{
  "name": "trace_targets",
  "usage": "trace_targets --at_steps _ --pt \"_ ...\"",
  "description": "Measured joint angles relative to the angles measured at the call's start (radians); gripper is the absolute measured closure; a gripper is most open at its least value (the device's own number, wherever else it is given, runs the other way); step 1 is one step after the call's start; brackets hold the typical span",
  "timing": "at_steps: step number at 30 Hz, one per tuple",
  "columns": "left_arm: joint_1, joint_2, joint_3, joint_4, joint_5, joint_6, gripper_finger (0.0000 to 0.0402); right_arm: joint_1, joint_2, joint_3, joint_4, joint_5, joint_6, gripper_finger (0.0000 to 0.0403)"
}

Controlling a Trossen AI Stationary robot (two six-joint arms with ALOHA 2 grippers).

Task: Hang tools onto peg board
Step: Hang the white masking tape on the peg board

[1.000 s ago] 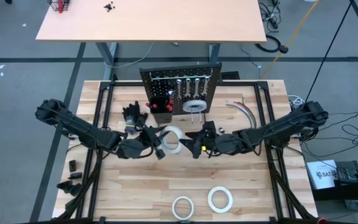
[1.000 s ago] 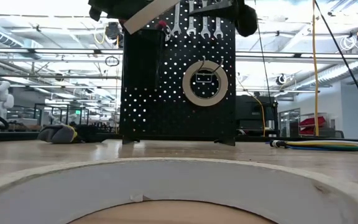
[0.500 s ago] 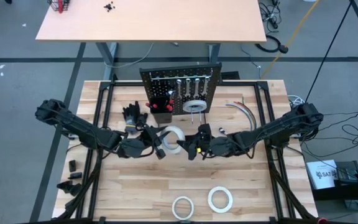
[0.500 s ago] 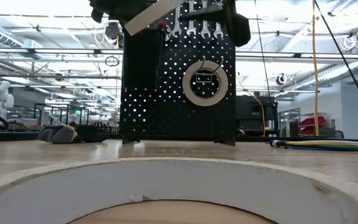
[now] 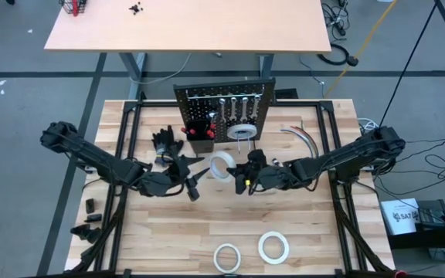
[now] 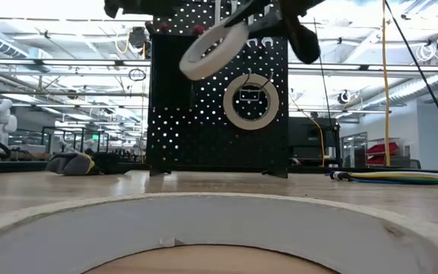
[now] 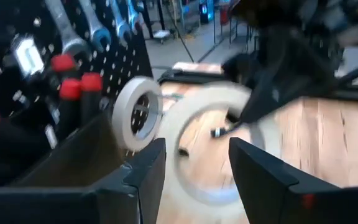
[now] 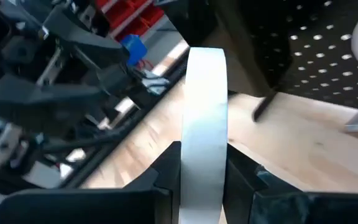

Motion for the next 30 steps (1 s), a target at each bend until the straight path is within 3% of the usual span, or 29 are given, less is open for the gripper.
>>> trace_targets --at_steps 8,14,18,21,30 --pt "-0.032 -0.122 0.000 -0.273 0.048 -0.188 0.0220 -0.039 -0.150 0.000 -0.223 -0.288 -0.400 0.0337" --pt "-0.032 -0.131 0.000 -0.262 0.076 -0.189 0.0219 -0.086 -0.254 0.000 -0.474 -0.343 -0.746 0.0337" --pt "-0.022 -0.126 -0.001 -0.265 0.076 -0.224 0.0219 -0.147 -0.264 0.000 -0.504 -0.417 -0.903 0.0337" --pt "-0.014 -0.126 -0.001 -0.264 0.076 -0.240 0.0219 -0.196 -0.259 0.000 -0.501 -0.502 -0.975 0.0337" --pt "-0.013 -0.126 -0.001 -0.266 0.076 -0.267 0.0219 -0.331 -0.252 0.000 -0.530 -0.527 -1.058 0.0337"
